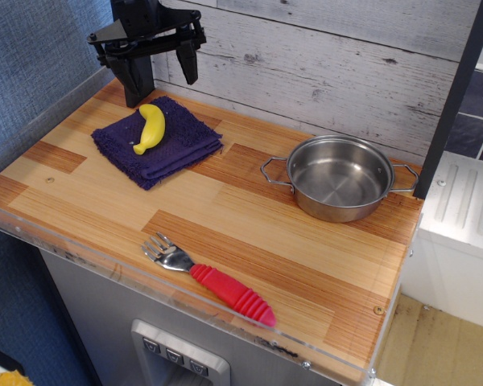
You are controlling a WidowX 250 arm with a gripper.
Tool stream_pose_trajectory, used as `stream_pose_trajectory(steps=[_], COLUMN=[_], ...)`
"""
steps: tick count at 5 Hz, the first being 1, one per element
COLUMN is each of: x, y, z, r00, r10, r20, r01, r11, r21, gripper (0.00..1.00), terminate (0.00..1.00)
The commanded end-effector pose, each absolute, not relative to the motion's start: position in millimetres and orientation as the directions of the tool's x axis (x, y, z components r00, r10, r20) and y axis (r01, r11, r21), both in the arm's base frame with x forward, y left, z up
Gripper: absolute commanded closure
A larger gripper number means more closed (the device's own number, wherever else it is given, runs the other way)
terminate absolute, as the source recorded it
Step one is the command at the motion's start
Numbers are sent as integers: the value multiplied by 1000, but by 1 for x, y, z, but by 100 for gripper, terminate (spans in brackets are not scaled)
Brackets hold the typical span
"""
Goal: Pick up the banana from above the purple cloth and put it on the table
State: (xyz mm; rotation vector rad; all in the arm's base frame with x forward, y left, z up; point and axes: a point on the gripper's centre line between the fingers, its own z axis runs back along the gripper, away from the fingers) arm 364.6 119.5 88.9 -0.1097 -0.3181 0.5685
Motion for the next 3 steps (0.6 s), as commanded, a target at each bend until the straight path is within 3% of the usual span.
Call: stream_pose_trajectory(steps=[1, 3], x=[365, 364], y=[120, 127], z=[89, 69], r00=[795, 802], r10=[545, 521], r20=[265, 293], r01=[-511, -514], r11=[838, 851], r21=[-189, -106], gripper=[0, 0], terminate=[0, 0])
